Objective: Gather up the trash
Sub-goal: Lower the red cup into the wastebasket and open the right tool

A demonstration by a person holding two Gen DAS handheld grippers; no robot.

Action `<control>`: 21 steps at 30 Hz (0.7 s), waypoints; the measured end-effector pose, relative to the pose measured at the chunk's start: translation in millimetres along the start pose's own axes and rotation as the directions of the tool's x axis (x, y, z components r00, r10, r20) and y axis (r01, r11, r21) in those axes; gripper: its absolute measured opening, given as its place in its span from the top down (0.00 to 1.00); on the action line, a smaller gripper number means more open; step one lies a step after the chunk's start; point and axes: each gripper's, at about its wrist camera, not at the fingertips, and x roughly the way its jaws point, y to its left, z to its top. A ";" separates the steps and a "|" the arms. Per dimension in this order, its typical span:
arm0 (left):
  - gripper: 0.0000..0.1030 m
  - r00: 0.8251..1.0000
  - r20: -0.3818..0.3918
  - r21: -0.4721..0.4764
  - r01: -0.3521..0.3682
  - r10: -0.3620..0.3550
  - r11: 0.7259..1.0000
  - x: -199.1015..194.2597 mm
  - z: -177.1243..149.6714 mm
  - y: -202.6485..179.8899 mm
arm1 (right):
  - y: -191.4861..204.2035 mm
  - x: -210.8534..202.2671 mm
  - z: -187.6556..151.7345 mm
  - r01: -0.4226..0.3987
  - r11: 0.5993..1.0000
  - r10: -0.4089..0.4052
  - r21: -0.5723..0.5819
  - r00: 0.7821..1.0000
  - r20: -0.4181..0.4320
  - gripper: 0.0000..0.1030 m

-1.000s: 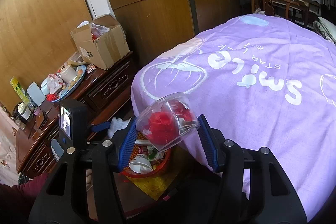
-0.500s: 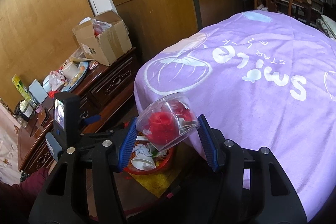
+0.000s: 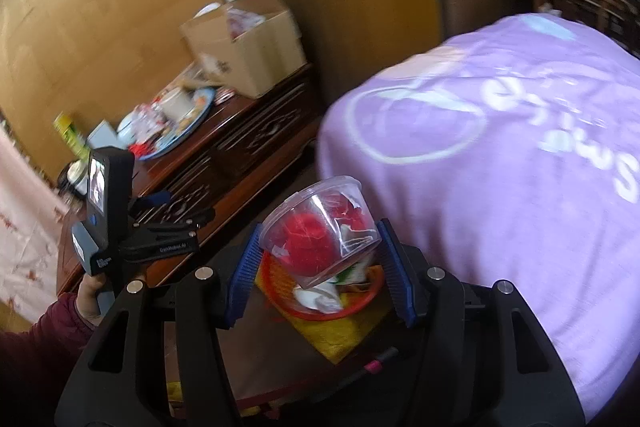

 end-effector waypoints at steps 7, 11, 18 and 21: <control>0.06 1.000 -0.029 -0.089 -0.005 0.002 0.996 12.3 -6.2 24.2 | 25.7 46.3 2.6 -0.020 0.998 0.015 -0.058 0.996 -0.088 0.45; 0.06 0.999 -0.026 -0.068 -0.032 0.031 0.997 17.7 -9.7 24.6 | 28.6 77.4 1.7 -0.011 0.997 0.001 -0.071 0.990 -0.142 0.45; 0.06 0.997 -0.037 -0.017 -0.062 0.061 0.998 29.5 -17.2 16.0 | 27.2 118.1 2.7 0.002 0.997 -0.019 -0.080 0.977 -0.213 0.45; 0.06 0.997 -0.041 -0.003 -0.062 0.061 0.998 34.4 -19.5 12.2 | 23.9 128.8 1.3 0.021 0.996 -0.039 -0.081 0.972 -0.230 0.44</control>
